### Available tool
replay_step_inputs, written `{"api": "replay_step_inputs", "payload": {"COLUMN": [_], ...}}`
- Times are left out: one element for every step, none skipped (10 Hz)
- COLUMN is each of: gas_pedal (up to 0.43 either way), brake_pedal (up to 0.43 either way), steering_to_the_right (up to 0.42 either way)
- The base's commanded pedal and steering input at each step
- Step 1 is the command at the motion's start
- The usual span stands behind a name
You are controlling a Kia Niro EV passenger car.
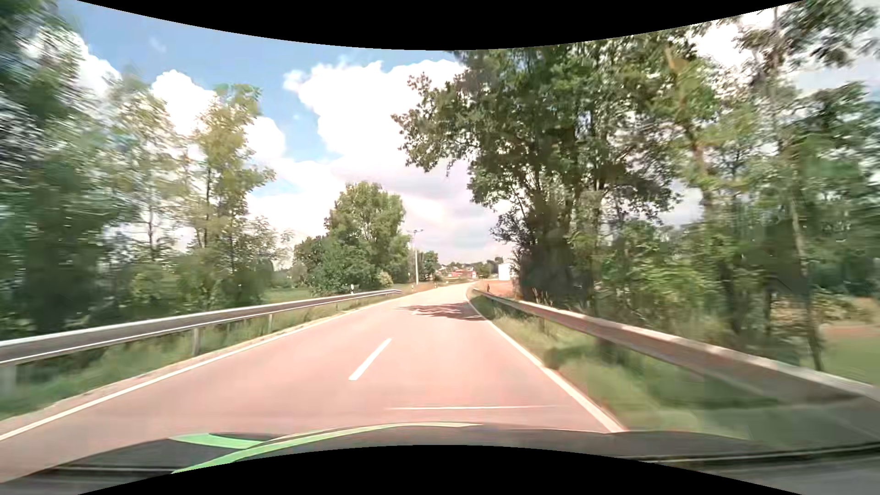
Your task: Follow the waypoints while adhering to traffic rules and regulations
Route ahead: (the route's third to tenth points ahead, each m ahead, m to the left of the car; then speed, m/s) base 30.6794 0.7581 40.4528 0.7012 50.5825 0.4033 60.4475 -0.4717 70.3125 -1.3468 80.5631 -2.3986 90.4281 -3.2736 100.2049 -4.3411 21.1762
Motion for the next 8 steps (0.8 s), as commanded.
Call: {"api": "replay_step_inputs", "payload": {"gas_pedal": [0.11,0.11,0.11,0.11,0.11,0.11,0.11,0.11], "brake_pedal": [0.0,0.0,0.0,0.0,0.0,0.0,0.0,0.0], "steering_to_the_right": [0.007,0.007,0.008,0.008,0.008,0.008,0.008,0.008]}}
